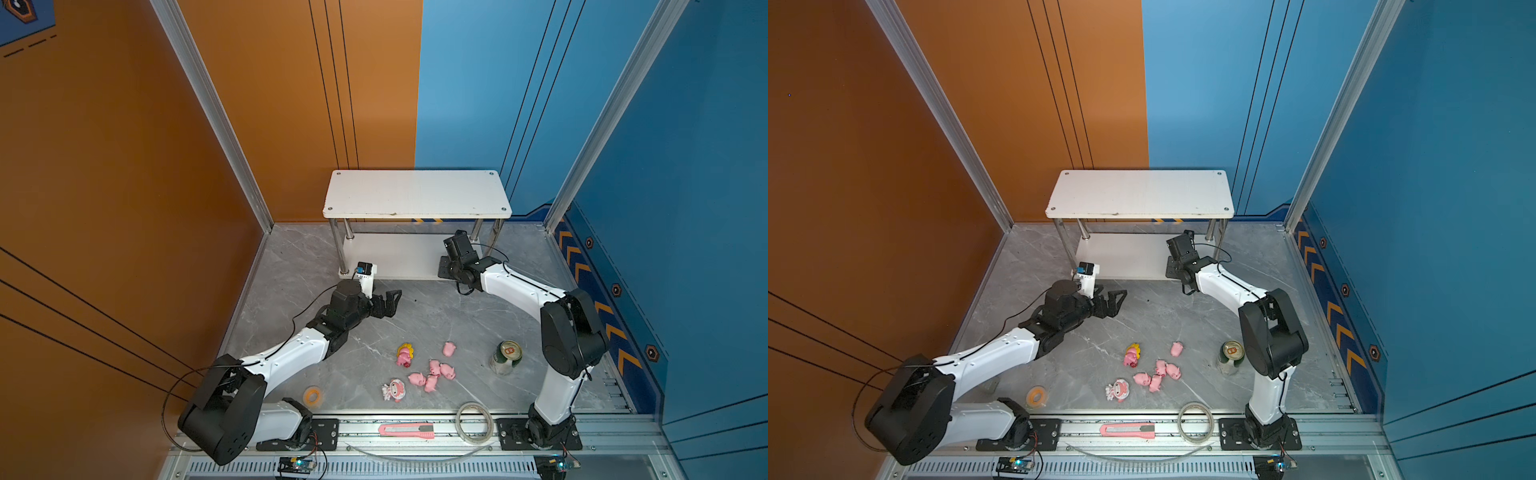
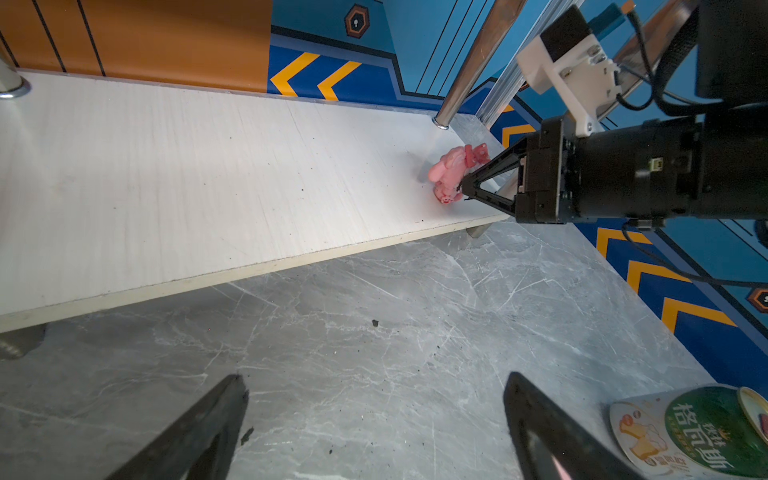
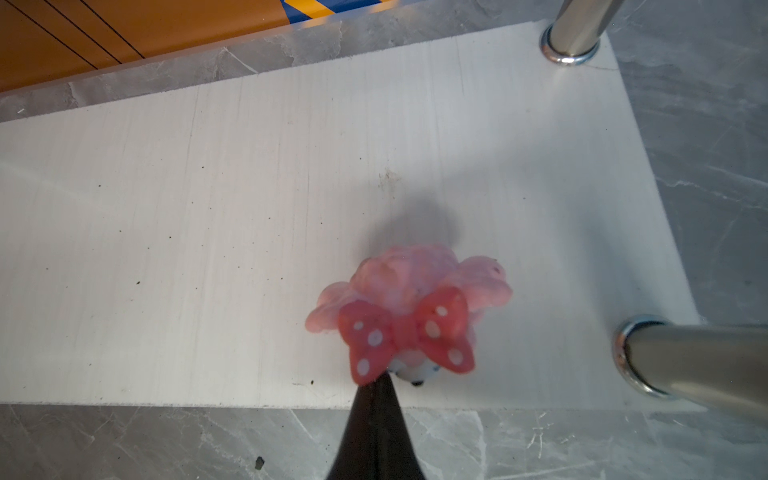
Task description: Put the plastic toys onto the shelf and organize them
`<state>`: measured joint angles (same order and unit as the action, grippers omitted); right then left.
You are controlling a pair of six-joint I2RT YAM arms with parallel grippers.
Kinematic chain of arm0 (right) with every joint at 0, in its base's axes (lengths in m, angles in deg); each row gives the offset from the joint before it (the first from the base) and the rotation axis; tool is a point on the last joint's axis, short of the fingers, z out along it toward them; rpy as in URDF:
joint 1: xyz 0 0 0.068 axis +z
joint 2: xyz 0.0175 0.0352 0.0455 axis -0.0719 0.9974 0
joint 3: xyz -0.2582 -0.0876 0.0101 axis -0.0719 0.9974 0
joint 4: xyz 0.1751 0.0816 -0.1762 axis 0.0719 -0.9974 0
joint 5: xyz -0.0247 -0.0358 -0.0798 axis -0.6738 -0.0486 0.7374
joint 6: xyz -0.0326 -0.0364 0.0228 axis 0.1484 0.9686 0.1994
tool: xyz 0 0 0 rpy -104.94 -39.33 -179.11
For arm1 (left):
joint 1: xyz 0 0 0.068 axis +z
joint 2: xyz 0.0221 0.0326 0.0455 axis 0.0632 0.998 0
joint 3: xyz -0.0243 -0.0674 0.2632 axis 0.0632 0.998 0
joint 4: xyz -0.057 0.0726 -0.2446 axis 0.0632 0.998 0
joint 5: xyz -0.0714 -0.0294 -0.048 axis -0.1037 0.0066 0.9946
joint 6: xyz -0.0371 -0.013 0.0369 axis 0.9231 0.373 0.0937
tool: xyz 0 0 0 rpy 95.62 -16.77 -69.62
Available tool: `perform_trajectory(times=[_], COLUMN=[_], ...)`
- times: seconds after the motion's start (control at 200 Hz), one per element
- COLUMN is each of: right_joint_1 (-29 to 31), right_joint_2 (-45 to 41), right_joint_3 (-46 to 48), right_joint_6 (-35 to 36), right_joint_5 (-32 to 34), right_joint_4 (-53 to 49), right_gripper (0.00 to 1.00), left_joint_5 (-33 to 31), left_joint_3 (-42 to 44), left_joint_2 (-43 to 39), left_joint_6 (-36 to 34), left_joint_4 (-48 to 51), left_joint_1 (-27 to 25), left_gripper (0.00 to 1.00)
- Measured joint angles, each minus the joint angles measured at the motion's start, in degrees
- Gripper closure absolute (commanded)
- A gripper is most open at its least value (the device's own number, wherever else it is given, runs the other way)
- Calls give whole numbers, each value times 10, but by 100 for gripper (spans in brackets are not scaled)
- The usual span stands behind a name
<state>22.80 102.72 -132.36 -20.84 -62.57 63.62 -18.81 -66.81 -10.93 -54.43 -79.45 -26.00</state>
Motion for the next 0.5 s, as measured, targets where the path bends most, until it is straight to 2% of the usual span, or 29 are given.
perform_trajectory(times=[0.501], right_joint_1=[7], right_joint_2=[-1], right_joint_3=[3], right_joint_6=[0], right_joint_5=[-11], right_joint_4=[-1], right_gripper=[100], left_joint_5=[4], left_joint_3=[0], left_joint_2=[1], left_joint_6=[0], left_joint_4=[0], left_joint_1=[0], left_gripper=[2])
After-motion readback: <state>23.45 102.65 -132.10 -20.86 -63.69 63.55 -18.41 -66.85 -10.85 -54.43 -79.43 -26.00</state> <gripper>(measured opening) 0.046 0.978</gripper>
